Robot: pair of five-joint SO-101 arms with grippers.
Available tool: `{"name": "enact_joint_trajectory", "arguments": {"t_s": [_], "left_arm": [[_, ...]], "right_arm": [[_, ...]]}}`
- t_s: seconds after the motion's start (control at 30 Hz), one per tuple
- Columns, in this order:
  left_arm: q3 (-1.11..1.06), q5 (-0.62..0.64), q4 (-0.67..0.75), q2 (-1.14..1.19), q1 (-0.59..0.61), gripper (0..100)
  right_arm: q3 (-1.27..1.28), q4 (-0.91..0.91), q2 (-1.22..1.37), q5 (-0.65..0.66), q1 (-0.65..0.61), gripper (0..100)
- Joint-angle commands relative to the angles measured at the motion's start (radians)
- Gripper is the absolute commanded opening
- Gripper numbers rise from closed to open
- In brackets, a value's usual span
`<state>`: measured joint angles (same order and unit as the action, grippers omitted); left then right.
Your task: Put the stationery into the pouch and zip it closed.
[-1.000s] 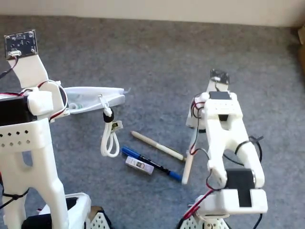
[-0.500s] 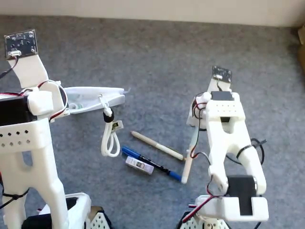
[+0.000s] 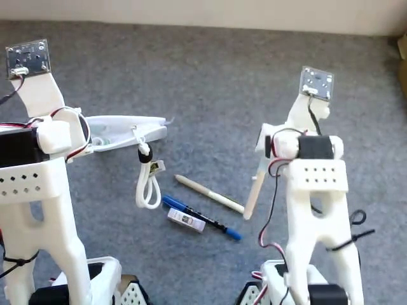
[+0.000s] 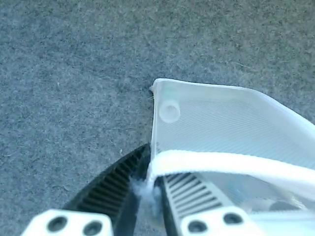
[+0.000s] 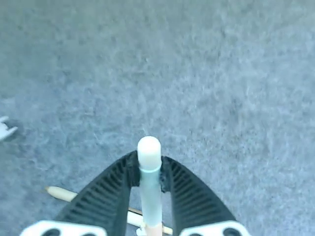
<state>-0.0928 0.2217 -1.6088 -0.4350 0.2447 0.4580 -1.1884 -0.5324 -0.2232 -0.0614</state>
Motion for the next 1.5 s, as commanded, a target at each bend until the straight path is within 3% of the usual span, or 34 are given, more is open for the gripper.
{"name": "enact_joint_trajectory", "arguments": {"t_s": [0.0, 0.57, 0.83, 1.13, 1.47], "left_arm": [[-0.019, 0.011, 0.011, 0.019, -0.016, 1], [-0.019, 0.011, 0.005, 0.019, -0.016, 1], [-0.019, 0.012, 0.005, 0.019, -0.016, 1], [-0.019, 0.012, 0.005, 0.019, -0.016, 1], [-0.019, 0.012, 0.005, 0.019, -0.016, 1]], "right_arm": [[-0.051, 0.018, -0.117, 0.014, -0.002, 0.5], [-0.061, 0.041, -0.479, 0.014, -0.318, 0.5], [-0.054, 0.337, -0.552, 0.014, -0.479, 0.5], [-0.058, 0.483, -0.552, 0.014, -0.688, 0.5], [-0.007, 0.819, -0.536, 0.014, -0.725, 0.5]]}}
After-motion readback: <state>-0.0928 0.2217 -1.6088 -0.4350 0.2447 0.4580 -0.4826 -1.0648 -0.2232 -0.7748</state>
